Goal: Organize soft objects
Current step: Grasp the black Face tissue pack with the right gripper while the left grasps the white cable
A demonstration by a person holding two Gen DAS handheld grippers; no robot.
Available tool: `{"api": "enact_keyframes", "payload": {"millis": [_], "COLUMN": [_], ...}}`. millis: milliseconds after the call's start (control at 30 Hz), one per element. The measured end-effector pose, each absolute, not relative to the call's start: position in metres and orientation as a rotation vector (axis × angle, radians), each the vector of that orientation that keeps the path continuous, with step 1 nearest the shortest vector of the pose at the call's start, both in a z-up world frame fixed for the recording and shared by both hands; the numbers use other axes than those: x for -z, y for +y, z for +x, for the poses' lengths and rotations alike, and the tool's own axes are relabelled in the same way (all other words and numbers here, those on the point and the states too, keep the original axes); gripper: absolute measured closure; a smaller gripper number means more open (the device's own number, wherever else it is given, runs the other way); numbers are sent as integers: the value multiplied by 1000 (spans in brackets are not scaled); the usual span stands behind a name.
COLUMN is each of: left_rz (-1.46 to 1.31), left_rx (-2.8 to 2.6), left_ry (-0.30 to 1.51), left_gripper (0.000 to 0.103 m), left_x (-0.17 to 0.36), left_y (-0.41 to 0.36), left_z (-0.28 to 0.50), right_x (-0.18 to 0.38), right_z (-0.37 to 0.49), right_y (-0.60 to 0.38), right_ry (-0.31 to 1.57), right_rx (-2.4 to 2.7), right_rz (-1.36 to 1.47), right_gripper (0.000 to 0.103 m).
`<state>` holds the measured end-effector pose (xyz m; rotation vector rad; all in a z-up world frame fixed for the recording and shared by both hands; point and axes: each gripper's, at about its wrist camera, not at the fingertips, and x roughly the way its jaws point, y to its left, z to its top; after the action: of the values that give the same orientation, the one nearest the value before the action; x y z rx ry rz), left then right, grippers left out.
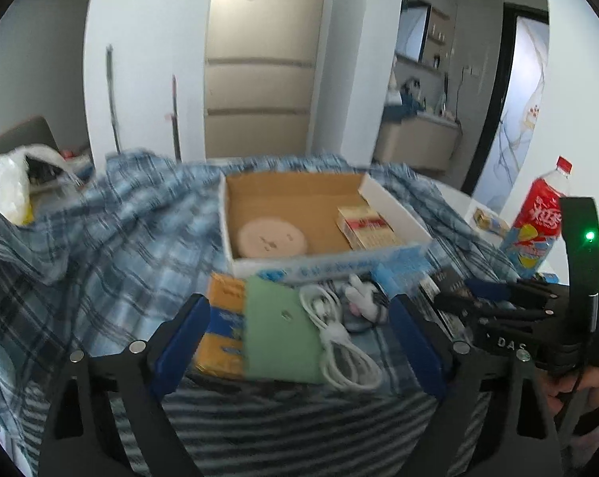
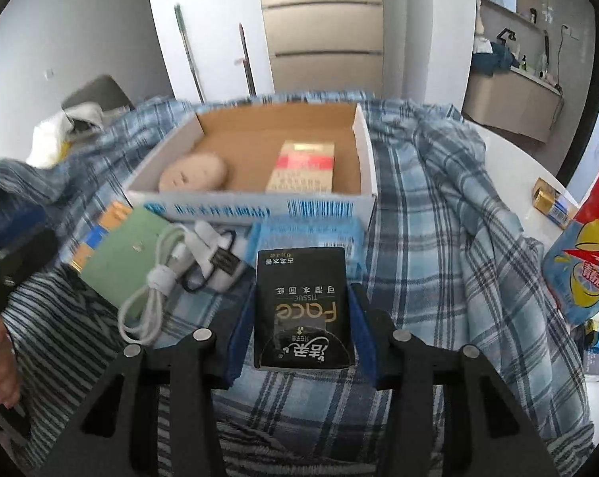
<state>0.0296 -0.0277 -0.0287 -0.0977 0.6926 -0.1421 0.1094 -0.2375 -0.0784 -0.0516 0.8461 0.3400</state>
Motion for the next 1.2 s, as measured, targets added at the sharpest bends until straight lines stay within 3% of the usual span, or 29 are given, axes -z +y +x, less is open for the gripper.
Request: {"api": "enact_keyframes", "payload": {"millis": [133, 300, 433, 533, 800, 867, 933, 1000, 1200], "left_rz": [-107, -111, -100, -127, -51, -56, -89, -135, -121], "left_rx": [182, 169, 142, 158, 162, 170, 186, 207, 217], "left_ry": [821, 883, 932, 975, 996, 993, 994, 992, 861], "left_gripper": [29, 34, 60, 65, 65, 68, 78, 79, 79], "left_x": [40, 48, 67, 80, 87, 88, 90, 90, 69], "left_y": [-49, -61, -62, -60, -72, -72, -68, -62, -63], "left_z": [48, 68, 81, 85, 86, 86, 86, 87, 69], "right_x": [80, 80, 82, 86, 90, 91, 92, 93, 91], "right_z": [112, 112, 114, 118, 120, 121, 122, 123, 122], "right_y": [-239, -242, -248, -248, -244, -244, -244, -243, -243], "right_ry": [855, 850, 866, 891, 909, 917, 923, 927, 916], "right_rx": [-341, -344, -354, -360, -353, -342, -336, -325, -339], "right_rz": [-31, -6, 26, 38, 22, 21, 18, 9, 14], "right_gripper": [58, 58, 58, 58, 58, 58, 58, 58, 58]}}
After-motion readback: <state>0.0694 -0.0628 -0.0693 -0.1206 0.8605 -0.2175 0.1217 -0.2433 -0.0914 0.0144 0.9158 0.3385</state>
